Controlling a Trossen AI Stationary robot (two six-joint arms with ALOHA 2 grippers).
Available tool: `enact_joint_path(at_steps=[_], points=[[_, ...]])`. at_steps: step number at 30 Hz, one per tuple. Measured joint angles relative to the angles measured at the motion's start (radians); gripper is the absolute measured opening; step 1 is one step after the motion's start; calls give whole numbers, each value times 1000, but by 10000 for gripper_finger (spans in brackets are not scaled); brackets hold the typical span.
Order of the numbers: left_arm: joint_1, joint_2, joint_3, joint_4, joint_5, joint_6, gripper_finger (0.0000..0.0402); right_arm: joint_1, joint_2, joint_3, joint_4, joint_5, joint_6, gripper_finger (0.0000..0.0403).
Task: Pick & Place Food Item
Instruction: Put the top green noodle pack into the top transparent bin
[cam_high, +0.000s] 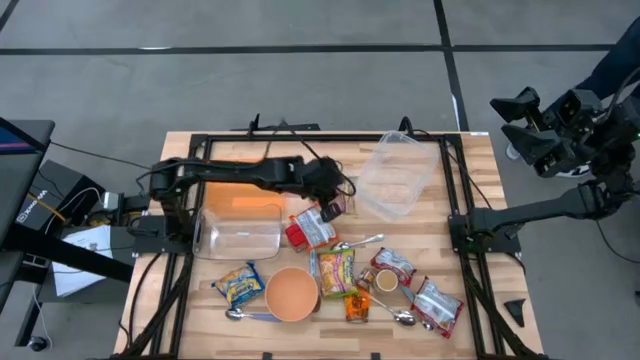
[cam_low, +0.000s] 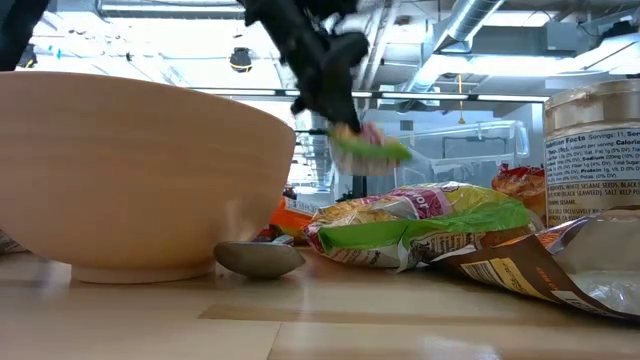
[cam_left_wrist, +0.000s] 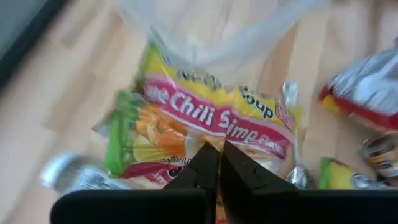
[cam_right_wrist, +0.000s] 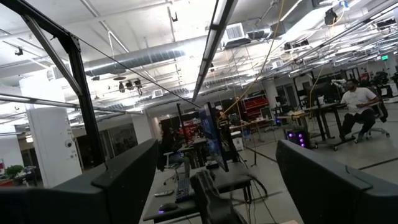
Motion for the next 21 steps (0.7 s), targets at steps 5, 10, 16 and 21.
enact_joint_path(at_steps=[5,10,16,21], points=[[-1,-106,0,-35,0,5,1,0,2,0,0,0,16,322],[-9,-217,0,-77,-5,19,0,0,12,-1,-1,0,30,322],[-60,-332,2,44,-124,79,0,0,35,-1,-10,0,52,322],[-118,-370,2,244,-323,197,0,0,75,0,-19,0,75,322]])
